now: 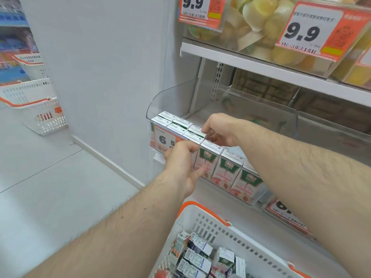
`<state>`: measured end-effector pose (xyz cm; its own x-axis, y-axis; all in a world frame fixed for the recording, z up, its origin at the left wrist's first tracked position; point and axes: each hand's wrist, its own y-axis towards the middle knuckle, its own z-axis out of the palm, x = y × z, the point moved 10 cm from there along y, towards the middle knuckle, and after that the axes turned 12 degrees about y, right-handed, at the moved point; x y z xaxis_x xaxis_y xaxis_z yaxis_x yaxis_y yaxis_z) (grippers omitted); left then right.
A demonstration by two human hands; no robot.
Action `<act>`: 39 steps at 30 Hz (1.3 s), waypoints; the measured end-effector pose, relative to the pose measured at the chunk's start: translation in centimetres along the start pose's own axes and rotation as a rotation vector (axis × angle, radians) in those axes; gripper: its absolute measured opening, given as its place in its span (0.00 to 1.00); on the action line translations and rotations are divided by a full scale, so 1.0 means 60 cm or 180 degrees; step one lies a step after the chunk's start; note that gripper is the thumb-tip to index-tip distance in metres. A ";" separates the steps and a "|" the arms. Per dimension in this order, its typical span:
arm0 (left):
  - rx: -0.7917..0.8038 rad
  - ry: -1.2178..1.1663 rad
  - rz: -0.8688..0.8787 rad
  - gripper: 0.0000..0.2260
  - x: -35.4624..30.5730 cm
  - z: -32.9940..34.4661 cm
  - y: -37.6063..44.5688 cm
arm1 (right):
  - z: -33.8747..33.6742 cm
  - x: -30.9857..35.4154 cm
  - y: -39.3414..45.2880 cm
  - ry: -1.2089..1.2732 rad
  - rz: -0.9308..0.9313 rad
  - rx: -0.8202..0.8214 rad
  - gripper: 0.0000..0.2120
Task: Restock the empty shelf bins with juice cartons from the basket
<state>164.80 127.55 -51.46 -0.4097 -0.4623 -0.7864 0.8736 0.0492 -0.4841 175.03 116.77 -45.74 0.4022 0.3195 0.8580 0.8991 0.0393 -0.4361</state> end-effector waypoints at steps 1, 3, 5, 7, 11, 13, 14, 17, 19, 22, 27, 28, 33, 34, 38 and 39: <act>0.0003 0.0026 0.0001 0.26 0.000 0.001 -0.002 | 0.001 -0.001 0.000 -0.0059 0.0011 0.0013 0.09; -0.0019 0.0092 -0.0012 0.25 -0.001 -0.001 -0.008 | 0.001 0.003 -0.004 -0.0313 -0.0056 -0.0049 0.11; -0.0081 0.0199 -0.0080 0.23 0.000 -0.007 -0.018 | 0.000 0.013 -0.015 -0.0740 -0.0234 -0.0210 0.09; -0.0050 0.0342 -0.0185 0.17 0.004 -0.006 -0.032 | -0.008 0.027 -0.028 -0.1178 -0.0459 -0.0448 0.08; 0.0240 0.0693 -0.0459 0.07 0.020 0.010 -0.060 | -0.028 0.055 -0.085 -0.2003 -0.0995 -0.0980 0.10; 0.0436 0.0899 -0.0482 0.10 0.029 0.020 -0.065 | -0.035 0.060 -0.128 -0.2158 -0.1283 -0.1247 0.09; 0.0547 0.1047 -0.0496 0.12 0.036 0.025 -0.066 | -0.037 0.061 -0.152 -0.2188 -0.1454 -0.1354 0.08; 0.0938 0.1570 -0.0540 0.07 0.065 0.044 -0.086 | -0.029 0.052 -0.228 -0.2180 -0.2237 -0.1577 0.08; 0.1127 0.1963 -0.0459 0.05 0.080 0.051 -0.098 | -0.017 0.030 -0.286 -0.1947 -0.2811 -0.1542 0.06; 0.1312 0.2771 -0.0158 0.07 0.105 0.052 -0.109 | -0.007 -0.042 -0.340 -0.1707 -0.3015 -0.1305 0.06; 0.1478 0.4144 -0.0037 0.05 0.173 0.029 -0.130 | -0.026 -0.213 -0.336 -0.1286 -0.2077 -0.1048 0.07; 0.1532 0.4348 -0.0091 0.05 0.190 0.022 -0.134 | -0.030 -0.246 -0.331 -0.1172 -0.1878 -0.1047 0.09; 0.1455 0.5072 -0.0359 0.07 0.253 -0.022 -0.118 | -0.033 -0.389 -0.300 -0.0943 -0.1047 -0.0935 0.07; 0.1396 0.5189 -0.0403 0.06 0.263 -0.034 -0.113 | -0.024 -0.420 -0.291 -0.0961 -0.0858 -0.0746 0.07; 0.1468 0.6089 -0.0628 0.09 0.325 -0.088 -0.098 | 0.052 -0.548 -0.280 -0.1316 -0.0045 0.0573 0.05; 0.1488 0.6407 -0.0627 0.10 0.340 -0.101 -0.096 | 0.065 -0.580 -0.281 -0.1480 0.0135 0.0811 0.07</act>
<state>149.85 123.19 -67.05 0.1469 0.9801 -0.1333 0.6453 -0.1971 -0.7381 145.21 108.71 -69.29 0.2660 0.7096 0.6525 0.7898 0.2277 -0.5695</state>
